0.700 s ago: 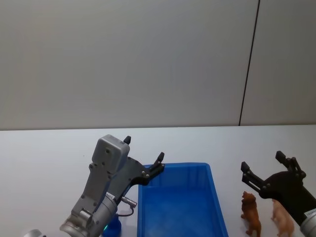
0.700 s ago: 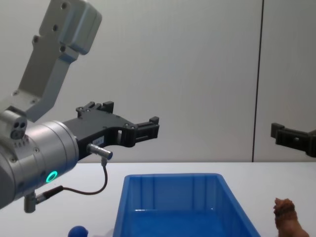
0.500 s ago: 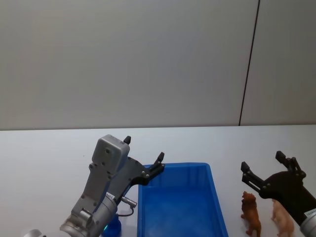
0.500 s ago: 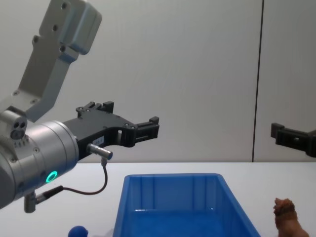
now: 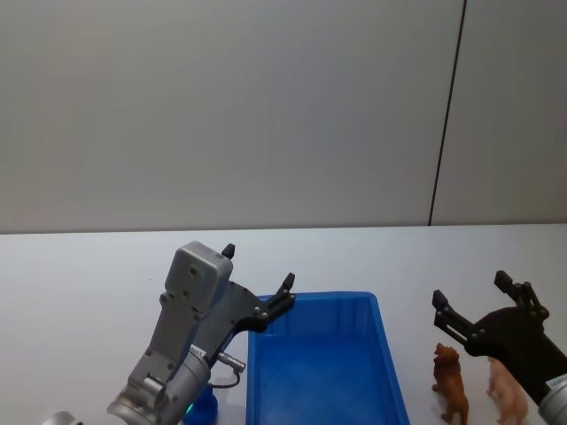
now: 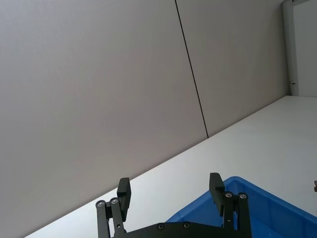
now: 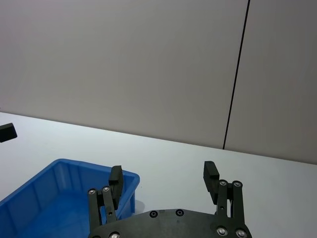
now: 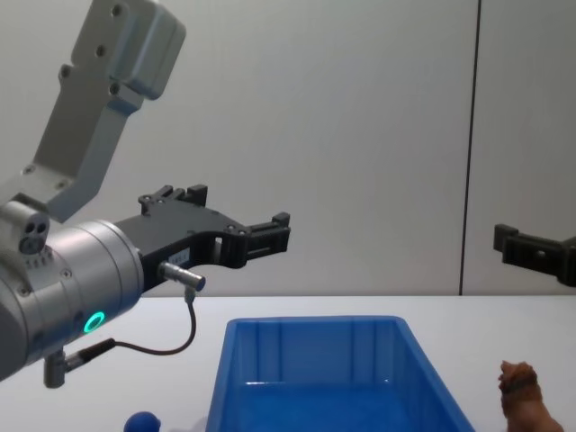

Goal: Pick up the two dolls from the table and place them into the box.

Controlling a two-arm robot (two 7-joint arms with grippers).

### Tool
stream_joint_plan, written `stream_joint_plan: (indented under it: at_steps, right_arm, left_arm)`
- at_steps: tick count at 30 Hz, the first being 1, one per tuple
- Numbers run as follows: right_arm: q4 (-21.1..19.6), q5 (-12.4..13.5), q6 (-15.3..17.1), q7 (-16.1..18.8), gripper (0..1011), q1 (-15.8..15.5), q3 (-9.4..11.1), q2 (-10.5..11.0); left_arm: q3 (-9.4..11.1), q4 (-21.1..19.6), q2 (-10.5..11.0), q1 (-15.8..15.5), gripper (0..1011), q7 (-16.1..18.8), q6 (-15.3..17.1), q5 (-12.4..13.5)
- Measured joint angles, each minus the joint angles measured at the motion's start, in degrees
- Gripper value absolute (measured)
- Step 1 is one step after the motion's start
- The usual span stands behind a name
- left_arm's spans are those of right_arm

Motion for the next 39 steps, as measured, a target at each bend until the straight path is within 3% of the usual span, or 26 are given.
stream_joint_plan:
  at_steps: [31,39]
  right_arm:
    - [-0.1,0.0,0.1,-0.1,1001,-0.1,0.1,0.0]
    - [-0.9,0.2,2.1,-1.7,1001,-0.7,0.5,0.4]
  left_arm:
    - [0.0,0.0,0.0,0.0,1001,0.0,0.0,0.0]
    - [0.0,0.0,0.0,0.0,1001,0.0,0.0,0.0]
